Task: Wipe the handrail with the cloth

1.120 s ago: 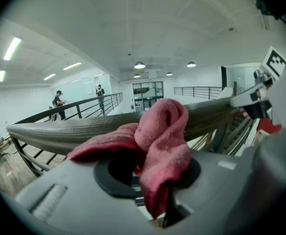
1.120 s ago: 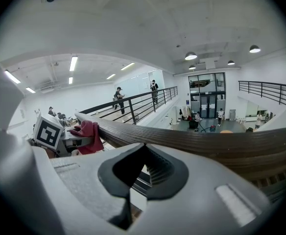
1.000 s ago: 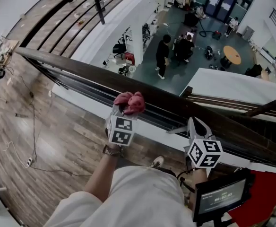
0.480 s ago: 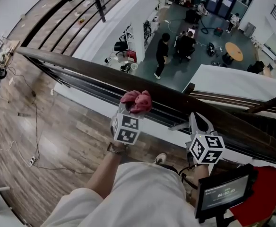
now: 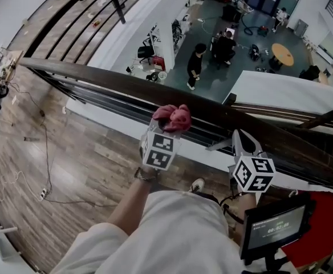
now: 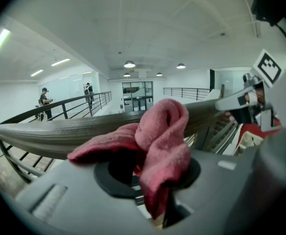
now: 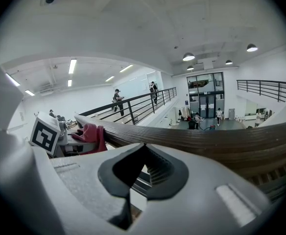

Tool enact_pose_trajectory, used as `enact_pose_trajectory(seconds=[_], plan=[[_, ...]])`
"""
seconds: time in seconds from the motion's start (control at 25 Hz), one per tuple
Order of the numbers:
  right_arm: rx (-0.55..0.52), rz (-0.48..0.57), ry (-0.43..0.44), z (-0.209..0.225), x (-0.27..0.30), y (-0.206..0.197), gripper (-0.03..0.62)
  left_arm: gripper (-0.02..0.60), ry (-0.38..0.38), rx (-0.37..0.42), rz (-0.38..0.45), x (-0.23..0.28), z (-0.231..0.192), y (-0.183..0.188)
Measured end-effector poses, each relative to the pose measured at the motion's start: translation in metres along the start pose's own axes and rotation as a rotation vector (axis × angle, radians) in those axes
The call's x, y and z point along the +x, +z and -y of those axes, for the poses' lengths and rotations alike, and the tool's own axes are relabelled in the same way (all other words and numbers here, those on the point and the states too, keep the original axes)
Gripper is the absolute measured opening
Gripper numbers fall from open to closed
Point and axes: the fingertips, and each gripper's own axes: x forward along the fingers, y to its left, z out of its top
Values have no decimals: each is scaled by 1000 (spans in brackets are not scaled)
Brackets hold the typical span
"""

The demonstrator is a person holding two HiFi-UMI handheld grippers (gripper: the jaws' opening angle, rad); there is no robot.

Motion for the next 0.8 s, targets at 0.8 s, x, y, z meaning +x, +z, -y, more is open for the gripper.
enact_pose_trajectory(seconds=[0.8], plan=[[20,0,-33,29,-26,-15,3,137,-4,4,27,12,36,1]])
